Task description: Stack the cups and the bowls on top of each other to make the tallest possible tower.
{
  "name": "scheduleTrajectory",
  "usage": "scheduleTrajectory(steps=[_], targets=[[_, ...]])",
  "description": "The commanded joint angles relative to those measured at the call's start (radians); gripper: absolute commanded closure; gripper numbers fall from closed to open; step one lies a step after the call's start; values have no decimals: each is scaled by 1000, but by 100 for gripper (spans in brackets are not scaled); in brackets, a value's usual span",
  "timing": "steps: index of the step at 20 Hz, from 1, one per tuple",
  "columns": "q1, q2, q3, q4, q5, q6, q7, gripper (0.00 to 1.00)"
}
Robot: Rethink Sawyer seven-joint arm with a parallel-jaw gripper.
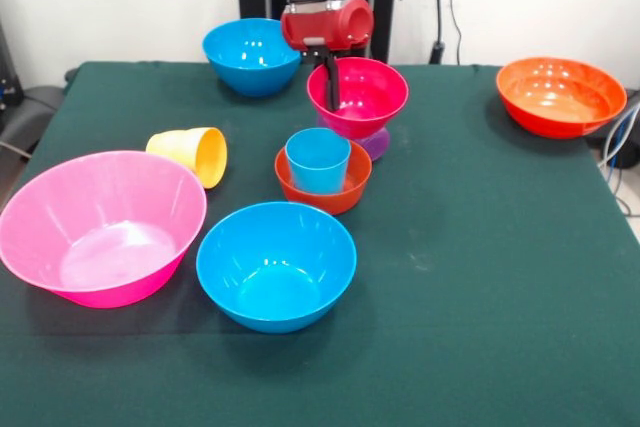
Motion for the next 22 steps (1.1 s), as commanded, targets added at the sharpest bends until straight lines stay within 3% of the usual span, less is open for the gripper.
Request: scheduleTrajectory(steps=[1, 5, 9, 12, 22], targets=[[4, -3, 49, -86, -23, 93, 11, 100], [-22, -15, 76, -98, -36, 131, -8, 100], [-71, -46, 142, -72, 1, 226, -5, 100], [-57, -66, 129, -73, 20, 241, -1, 100], [1, -11, 27, -72, -39, 101, 19, 100]])
